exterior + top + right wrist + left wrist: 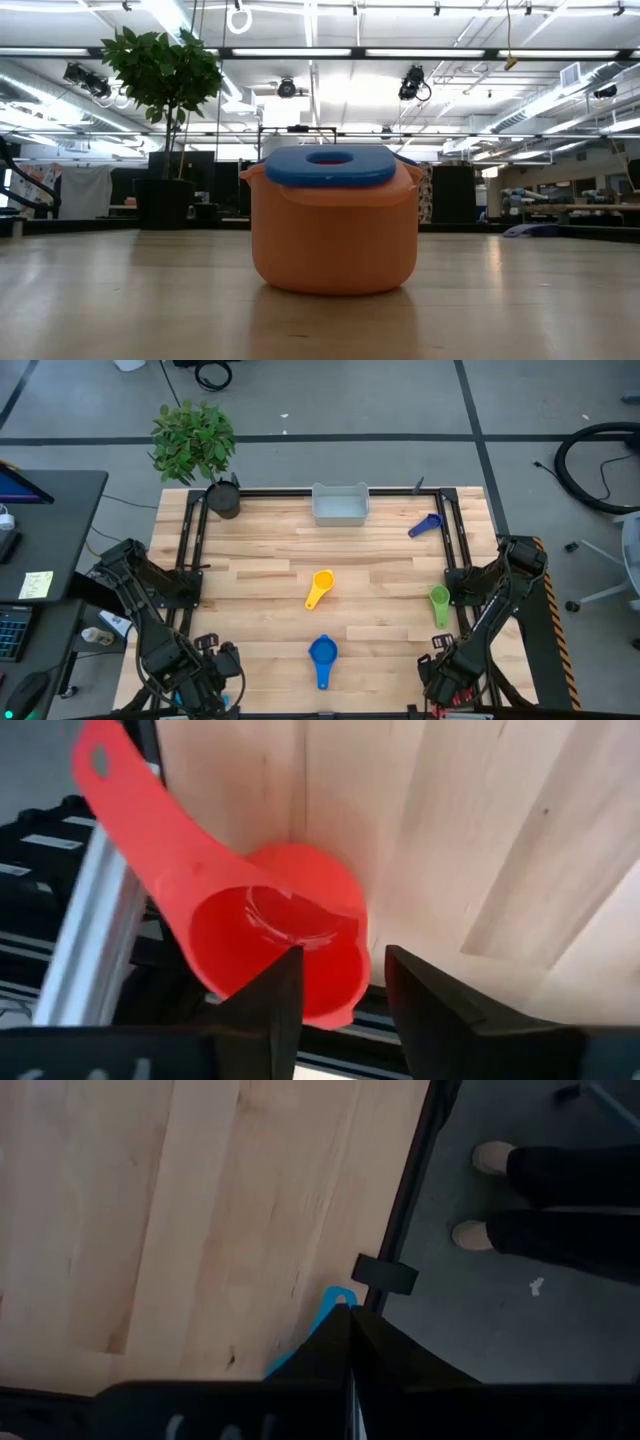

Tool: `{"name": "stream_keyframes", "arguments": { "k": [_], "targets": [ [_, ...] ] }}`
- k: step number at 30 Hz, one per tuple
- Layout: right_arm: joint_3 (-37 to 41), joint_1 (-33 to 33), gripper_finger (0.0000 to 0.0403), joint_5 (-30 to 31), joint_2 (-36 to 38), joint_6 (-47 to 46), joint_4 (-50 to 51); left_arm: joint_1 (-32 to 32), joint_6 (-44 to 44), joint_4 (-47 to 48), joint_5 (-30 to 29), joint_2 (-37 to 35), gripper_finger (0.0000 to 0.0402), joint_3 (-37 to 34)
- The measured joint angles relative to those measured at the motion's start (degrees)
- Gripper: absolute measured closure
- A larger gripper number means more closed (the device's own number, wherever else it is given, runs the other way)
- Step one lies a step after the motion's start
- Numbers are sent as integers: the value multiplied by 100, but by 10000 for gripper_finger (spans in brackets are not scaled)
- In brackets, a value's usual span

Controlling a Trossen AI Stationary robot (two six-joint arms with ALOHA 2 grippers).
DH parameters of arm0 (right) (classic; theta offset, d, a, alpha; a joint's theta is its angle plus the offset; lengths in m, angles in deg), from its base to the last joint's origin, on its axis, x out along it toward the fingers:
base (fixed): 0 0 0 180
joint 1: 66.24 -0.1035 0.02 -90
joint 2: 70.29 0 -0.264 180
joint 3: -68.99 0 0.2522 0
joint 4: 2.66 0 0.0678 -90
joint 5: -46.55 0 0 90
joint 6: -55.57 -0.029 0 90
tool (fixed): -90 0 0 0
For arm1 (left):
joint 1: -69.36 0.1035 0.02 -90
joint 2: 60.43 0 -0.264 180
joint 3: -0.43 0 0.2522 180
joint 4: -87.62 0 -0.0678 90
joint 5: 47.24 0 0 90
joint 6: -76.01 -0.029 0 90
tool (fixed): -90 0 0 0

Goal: Nest measuring cups in basket
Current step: Stack the red measuring cup on top of the blue measuring cup

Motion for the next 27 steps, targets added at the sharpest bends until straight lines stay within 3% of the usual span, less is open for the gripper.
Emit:
{"name": "stream_keyframes", "arguments": {
  "k": [14,18,23,27],
  "targets": [
    [913,2,274,-175,0,-1,-963,0,10,-142,2,0,386,0],
    [933,2,307,60,0,-4,-961,0,15,-142,2,0,386,0],
    [933,2,386,275,0,-31,-955,0,44,-140,2,0,386,0],
    [928,3,389,462,0,-233,-970,0,44,-140,0,0,386,0]
  ]
}}
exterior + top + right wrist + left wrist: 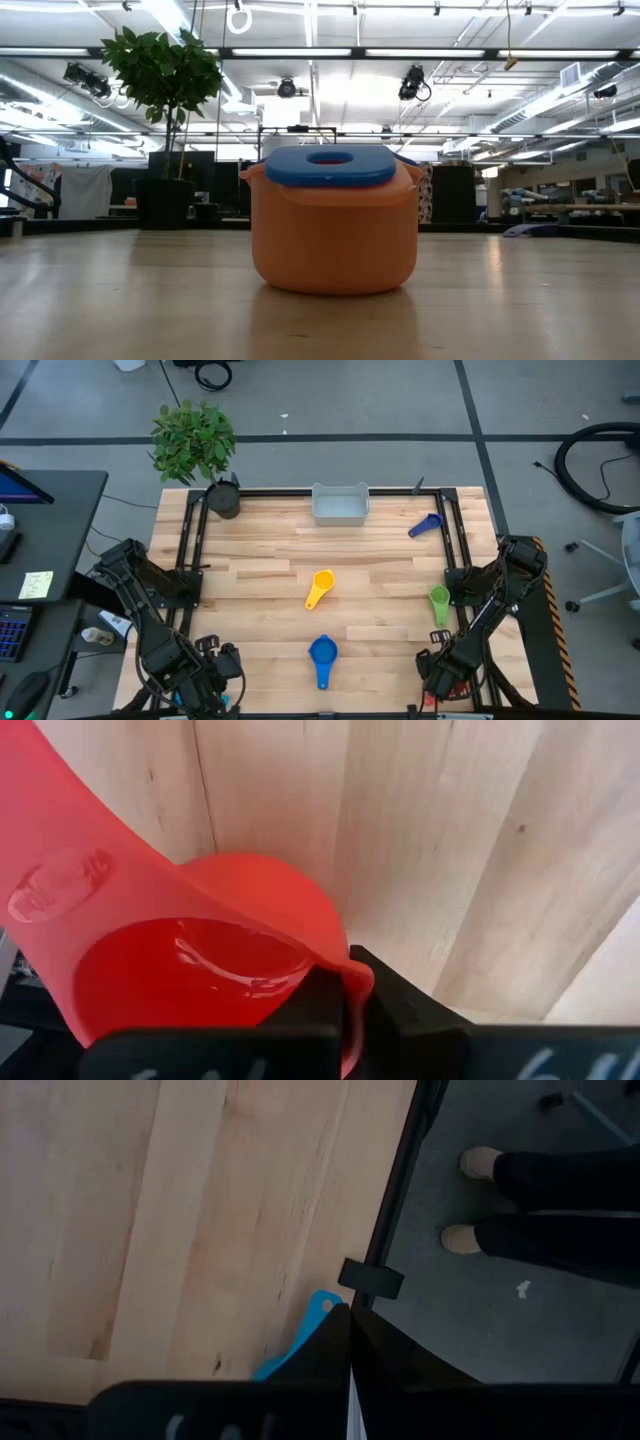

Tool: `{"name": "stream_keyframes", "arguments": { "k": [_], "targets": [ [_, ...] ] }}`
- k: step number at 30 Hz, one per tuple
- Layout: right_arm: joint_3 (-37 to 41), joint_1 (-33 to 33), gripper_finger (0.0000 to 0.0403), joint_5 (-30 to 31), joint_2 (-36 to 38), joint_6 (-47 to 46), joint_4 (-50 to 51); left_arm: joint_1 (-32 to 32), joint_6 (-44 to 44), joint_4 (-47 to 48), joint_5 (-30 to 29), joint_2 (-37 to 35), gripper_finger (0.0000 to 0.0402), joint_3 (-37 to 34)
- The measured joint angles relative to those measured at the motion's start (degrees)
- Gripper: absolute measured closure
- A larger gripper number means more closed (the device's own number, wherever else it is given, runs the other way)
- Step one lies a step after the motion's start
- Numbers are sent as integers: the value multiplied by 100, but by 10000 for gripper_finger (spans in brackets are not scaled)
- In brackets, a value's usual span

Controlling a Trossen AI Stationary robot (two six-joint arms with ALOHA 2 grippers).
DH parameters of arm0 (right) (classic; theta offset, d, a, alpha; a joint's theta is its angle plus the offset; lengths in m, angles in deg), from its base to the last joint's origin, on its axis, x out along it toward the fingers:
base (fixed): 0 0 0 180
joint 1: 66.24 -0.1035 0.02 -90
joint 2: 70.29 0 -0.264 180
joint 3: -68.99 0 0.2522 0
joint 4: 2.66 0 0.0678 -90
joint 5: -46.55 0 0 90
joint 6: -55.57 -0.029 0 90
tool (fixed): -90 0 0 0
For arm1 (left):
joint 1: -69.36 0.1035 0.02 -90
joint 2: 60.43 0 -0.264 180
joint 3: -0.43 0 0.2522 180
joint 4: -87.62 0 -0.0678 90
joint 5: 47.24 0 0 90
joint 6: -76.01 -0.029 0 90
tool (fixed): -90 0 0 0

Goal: Nest measuring cups in basket
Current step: Stack the red measuring cup on top of the blue measuring cup

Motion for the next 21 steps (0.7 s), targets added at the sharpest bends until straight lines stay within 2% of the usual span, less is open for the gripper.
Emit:
{"name": "stream_keyframes", "arguments": {
  "k": [8,13,21],
  "targets": [
    [-39,131,392,73,15,-489,-105,0,2,0,2,0,386,0],
    [-418,283,392,114,11,-432,38,0,1,2,2,0,386,0],
    [-2065,832,392,291,11,736,1964,0,-223,4,-3,0,386,0]
  ]
}}
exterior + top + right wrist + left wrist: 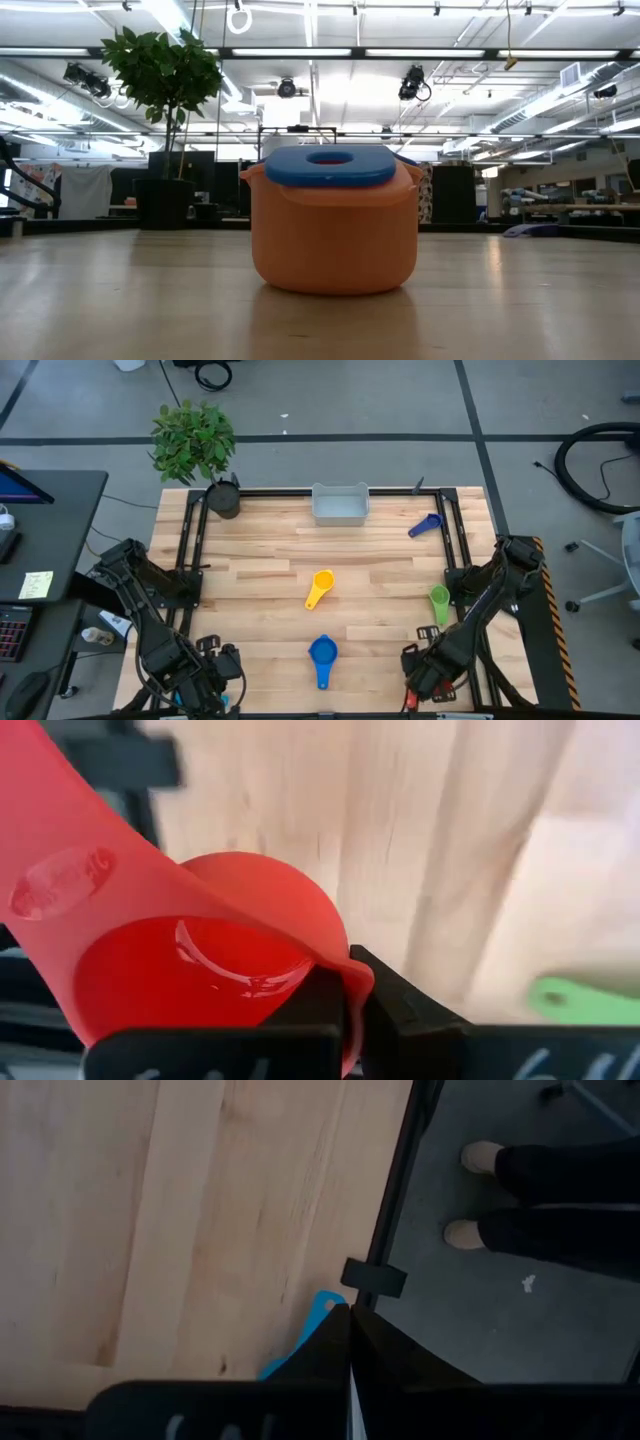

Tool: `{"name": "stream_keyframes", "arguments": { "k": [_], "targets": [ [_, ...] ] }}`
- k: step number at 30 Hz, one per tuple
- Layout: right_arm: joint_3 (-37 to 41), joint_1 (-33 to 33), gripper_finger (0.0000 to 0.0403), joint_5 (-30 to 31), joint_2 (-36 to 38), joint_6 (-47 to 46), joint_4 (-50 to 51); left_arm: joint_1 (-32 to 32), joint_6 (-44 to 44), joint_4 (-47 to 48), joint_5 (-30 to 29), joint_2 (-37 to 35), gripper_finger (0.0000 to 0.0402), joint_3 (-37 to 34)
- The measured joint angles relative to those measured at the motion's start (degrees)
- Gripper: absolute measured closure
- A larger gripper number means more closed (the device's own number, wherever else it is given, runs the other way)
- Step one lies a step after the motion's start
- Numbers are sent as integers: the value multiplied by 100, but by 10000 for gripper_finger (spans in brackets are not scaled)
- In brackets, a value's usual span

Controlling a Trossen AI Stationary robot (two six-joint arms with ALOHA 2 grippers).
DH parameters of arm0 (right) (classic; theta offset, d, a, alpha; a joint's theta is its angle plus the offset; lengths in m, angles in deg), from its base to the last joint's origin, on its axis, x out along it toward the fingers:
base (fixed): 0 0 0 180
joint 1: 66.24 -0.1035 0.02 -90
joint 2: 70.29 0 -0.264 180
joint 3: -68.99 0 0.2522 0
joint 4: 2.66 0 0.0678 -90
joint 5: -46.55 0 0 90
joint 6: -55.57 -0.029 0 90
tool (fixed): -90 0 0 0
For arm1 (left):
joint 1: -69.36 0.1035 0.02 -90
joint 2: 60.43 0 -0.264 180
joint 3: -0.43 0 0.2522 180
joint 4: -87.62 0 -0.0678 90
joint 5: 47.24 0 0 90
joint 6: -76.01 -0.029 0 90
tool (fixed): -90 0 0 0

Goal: Nest measuring cups in basket
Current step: Stack the red measuring cup on top of the blue measuring cup

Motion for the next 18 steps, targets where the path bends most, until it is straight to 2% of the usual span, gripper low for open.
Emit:
{"name": "stream_keyframes", "arguments": {
  "k": [9,14,18],
  "targets": [
    [-1967,1250,392,872,-9,1720,1116,0,-321,4,-381,0,386,0],
    [-2437,1897,392,1166,-13,2646,1137,0,-319,5,-433,0,386,0],
    [-2519,2265,392,1303,-16,3253,913,-2,-318,4,-512,0,386,0]
  ]
}}
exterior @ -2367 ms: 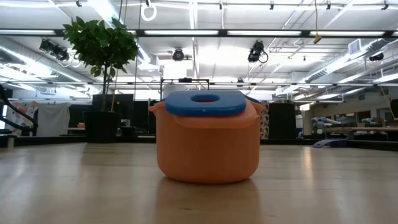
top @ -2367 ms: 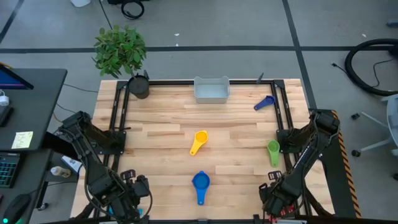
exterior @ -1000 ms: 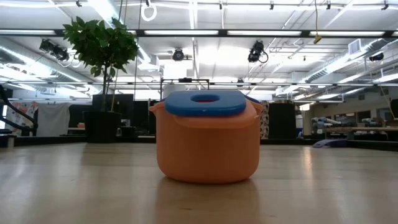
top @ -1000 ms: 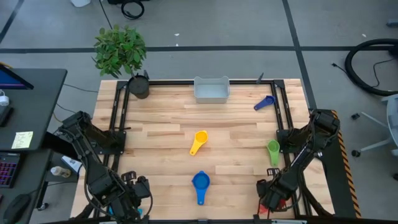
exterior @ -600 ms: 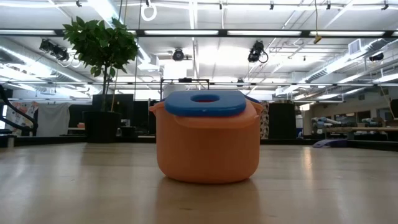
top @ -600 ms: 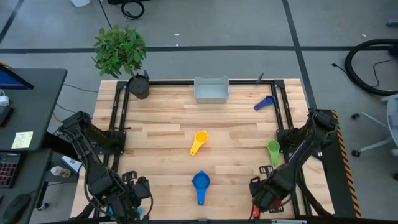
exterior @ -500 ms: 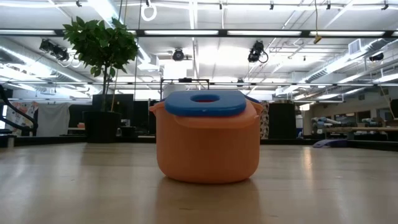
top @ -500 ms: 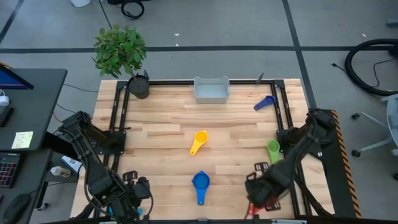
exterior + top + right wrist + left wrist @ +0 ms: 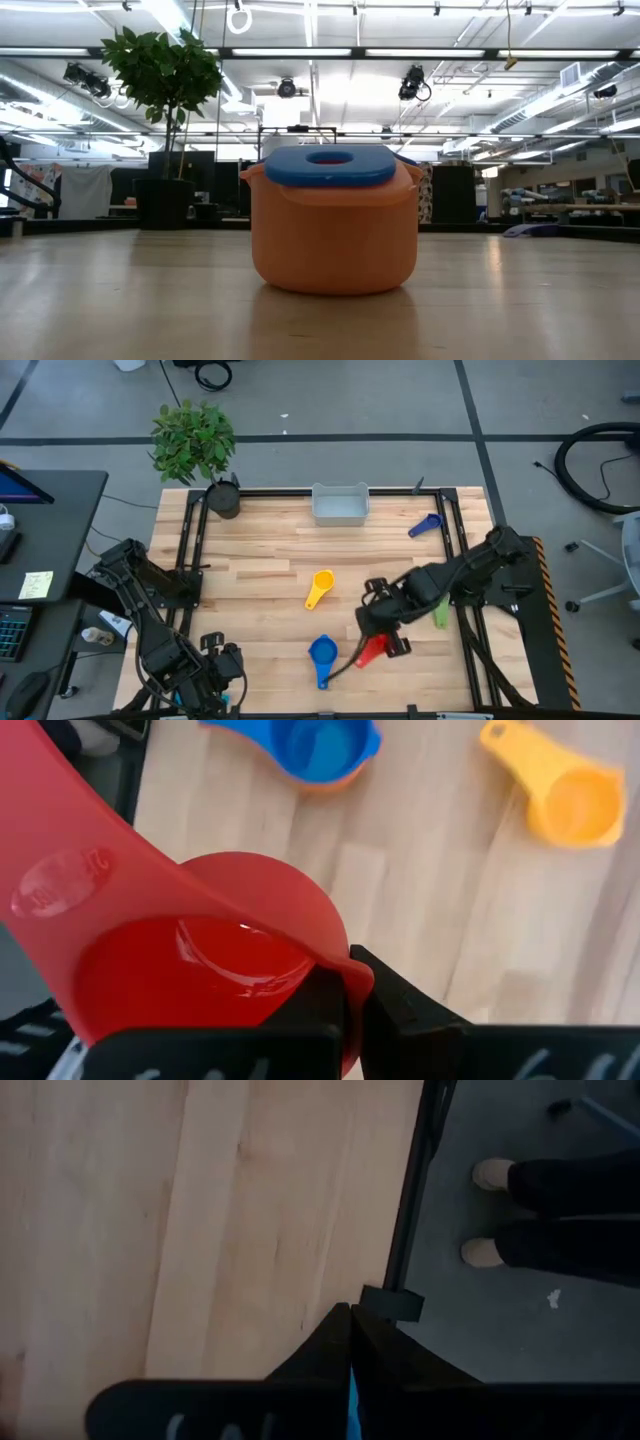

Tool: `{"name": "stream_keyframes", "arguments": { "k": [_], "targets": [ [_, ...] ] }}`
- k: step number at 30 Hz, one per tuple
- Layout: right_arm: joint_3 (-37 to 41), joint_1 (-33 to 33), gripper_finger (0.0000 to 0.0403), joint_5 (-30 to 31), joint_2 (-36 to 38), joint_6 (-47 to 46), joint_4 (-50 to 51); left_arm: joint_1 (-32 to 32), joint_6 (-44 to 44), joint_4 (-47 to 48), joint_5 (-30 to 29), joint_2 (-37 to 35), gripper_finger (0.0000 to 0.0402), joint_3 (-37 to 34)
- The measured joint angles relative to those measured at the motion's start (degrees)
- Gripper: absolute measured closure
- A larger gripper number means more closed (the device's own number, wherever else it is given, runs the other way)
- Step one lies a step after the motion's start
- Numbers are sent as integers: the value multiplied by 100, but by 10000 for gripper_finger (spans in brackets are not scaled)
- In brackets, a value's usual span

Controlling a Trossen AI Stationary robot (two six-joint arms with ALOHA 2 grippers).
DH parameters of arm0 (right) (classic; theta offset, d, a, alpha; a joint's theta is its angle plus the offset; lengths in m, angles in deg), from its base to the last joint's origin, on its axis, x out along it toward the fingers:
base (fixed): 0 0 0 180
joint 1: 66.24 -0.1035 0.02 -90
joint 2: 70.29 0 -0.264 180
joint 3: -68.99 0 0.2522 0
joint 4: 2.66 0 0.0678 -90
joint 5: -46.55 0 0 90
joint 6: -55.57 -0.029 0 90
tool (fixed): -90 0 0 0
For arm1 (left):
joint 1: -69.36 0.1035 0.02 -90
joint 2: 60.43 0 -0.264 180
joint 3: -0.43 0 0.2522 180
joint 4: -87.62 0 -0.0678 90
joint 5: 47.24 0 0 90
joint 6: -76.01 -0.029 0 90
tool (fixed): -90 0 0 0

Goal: Nest measuring cups in basket
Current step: Stack the red measuring cup on top of the blue measuring cup

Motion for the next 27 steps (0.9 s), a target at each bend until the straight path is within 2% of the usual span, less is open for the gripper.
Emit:
{"name": "stream_keyframes", "arguments": {
  "k": [6,11,22,27],
  "targets": [
    [-5,302,392,7,-137,663,-488,2,-6,-4,-335,0,386,0],
    [-291,381,392,-37,-689,1299,-570,44,-23,-2,-511,0,386,0],
    [-2508,628,392,-75,-2385,2839,-130,304,-20,-13,-535,0,386,0],
    [-3538,687,392,-332,-3105,3579,312,295,3,-9,-520,0,386,0]
  ]
}}
